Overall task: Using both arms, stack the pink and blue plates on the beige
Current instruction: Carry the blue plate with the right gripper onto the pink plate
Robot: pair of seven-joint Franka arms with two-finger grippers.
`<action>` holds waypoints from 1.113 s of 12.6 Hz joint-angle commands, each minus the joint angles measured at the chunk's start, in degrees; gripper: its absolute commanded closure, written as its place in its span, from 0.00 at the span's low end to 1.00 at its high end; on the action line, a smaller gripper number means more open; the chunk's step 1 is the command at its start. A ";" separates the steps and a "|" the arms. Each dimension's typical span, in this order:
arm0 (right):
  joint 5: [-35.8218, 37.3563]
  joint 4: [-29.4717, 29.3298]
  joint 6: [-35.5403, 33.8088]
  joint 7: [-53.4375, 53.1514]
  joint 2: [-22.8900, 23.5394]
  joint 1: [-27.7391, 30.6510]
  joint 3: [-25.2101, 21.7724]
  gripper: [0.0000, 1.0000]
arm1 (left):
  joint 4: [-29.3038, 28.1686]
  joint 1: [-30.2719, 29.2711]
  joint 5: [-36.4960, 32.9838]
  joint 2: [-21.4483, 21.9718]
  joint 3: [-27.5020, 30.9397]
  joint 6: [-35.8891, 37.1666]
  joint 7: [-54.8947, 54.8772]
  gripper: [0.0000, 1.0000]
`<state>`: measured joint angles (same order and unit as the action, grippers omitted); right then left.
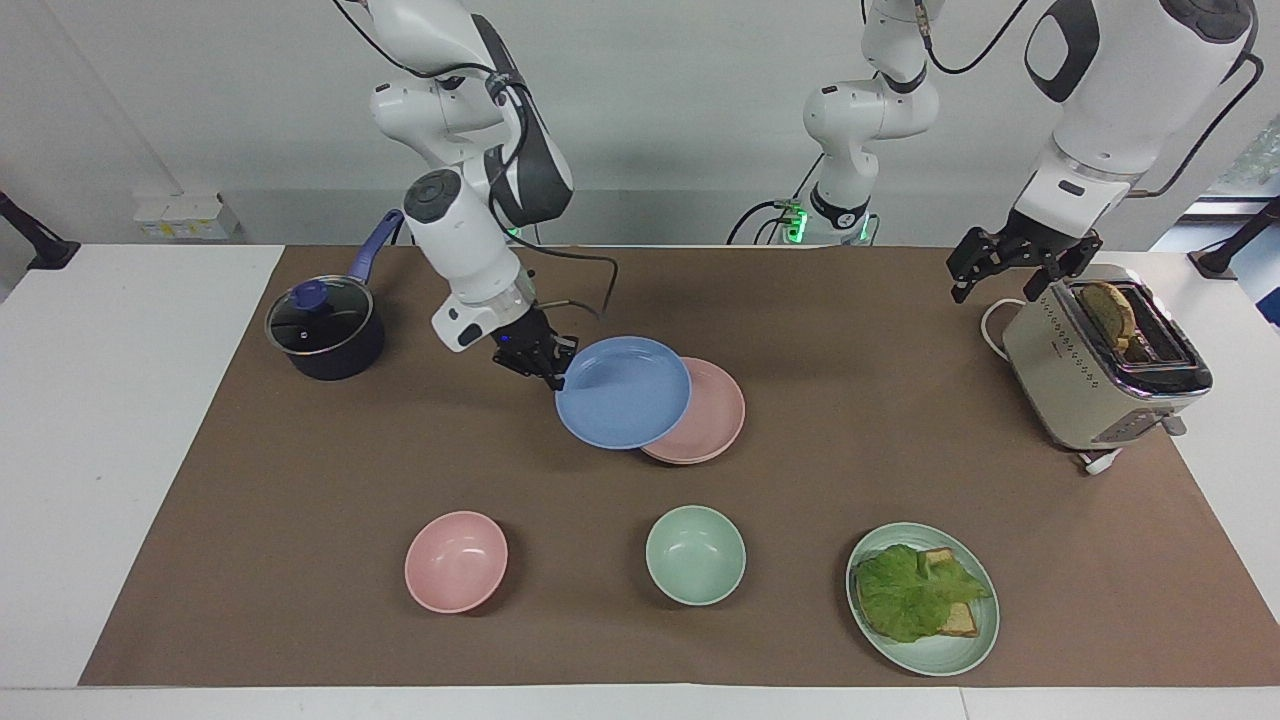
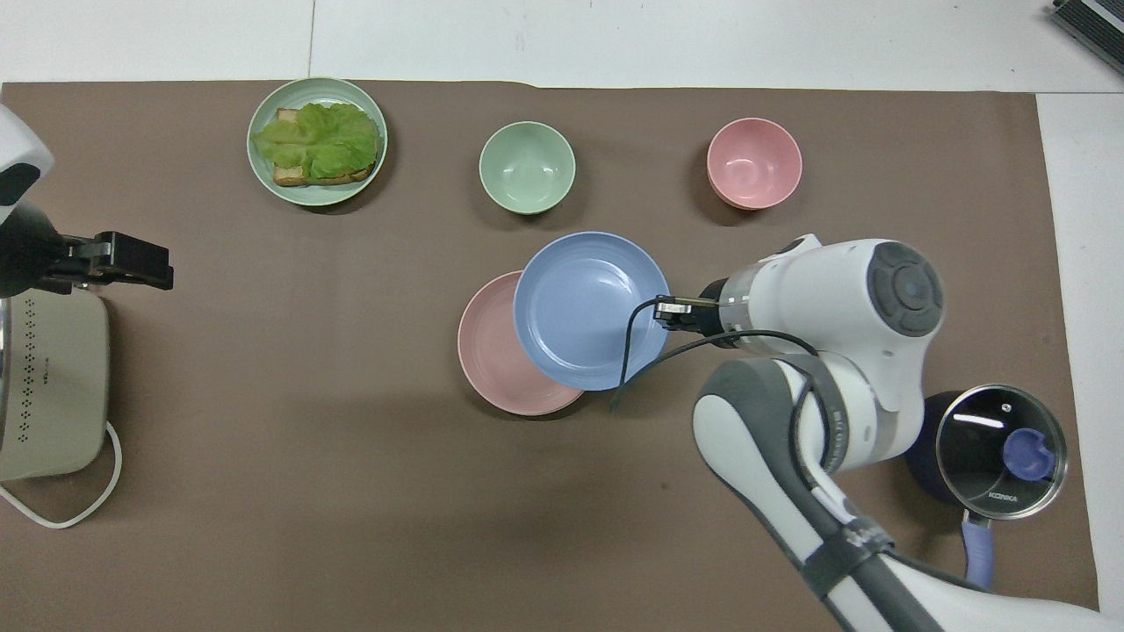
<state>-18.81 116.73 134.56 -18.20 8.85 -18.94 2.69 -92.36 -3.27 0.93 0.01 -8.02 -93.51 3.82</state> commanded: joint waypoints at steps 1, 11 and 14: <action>2.36 -1.77 2.71 -4.55 3.98 -3.19 -0.23 1.00 | 1.04 0.19 -0.75 -0.28 0.63 1.23 0.05 0.00; 2.55 -1.95 4.65 -5.62 6.71 -5.67 -0.23 0.98 | 1.04 0.10 -0.76 -0.28 0.63 1.23 0.05 0.00; 2.55 -2.30 4.22 -5.88 6.80 -5.67 -0.14 0.23 | 1.04 0.10 -0.76 -0.28 0.63 1.23 0.05 0.00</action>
<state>-17.68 115.46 138.39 -22.34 14.96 -24.42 2.51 -92.36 -3.32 0.93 0.01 -7.55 -93.51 3.82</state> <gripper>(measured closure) 0.780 0.000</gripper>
